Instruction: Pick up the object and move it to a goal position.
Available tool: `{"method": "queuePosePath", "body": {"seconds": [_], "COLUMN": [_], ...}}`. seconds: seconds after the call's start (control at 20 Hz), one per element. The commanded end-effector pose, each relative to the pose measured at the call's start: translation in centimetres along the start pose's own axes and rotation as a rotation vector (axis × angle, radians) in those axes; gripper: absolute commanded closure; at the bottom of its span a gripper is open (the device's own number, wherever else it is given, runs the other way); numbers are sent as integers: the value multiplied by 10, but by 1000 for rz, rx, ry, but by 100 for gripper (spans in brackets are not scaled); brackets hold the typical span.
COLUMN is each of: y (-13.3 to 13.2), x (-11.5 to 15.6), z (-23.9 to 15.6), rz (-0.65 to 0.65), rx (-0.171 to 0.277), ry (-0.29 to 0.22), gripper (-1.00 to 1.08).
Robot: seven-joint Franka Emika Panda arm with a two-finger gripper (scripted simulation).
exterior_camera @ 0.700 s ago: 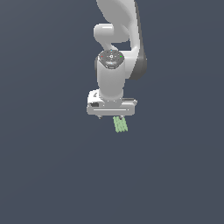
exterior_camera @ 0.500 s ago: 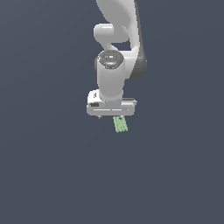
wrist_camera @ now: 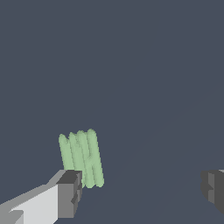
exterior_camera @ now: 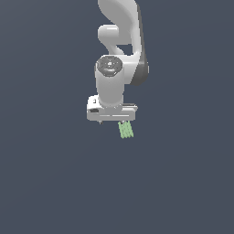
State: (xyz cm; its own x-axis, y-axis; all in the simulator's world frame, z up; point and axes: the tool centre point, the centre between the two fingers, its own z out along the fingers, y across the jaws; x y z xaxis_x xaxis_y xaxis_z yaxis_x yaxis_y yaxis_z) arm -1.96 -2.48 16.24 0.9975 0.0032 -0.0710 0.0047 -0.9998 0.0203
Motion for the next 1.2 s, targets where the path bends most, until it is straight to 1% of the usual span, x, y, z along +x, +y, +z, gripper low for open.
{"method": "queuePosePath", "body": {"seconds": [0.0, 0.45, 0.7, 1.15], "y": [-1, -16, -33, -66], "x": [0, -6, -16, -41], "z": [0, 22, 46, 89], "rz": [-1, -30, -63, -128], "rx": [0, 0, 2, 10], "ry": [0, 14, 30, 61], "gripper": [-92, -92, -92, -92]}}
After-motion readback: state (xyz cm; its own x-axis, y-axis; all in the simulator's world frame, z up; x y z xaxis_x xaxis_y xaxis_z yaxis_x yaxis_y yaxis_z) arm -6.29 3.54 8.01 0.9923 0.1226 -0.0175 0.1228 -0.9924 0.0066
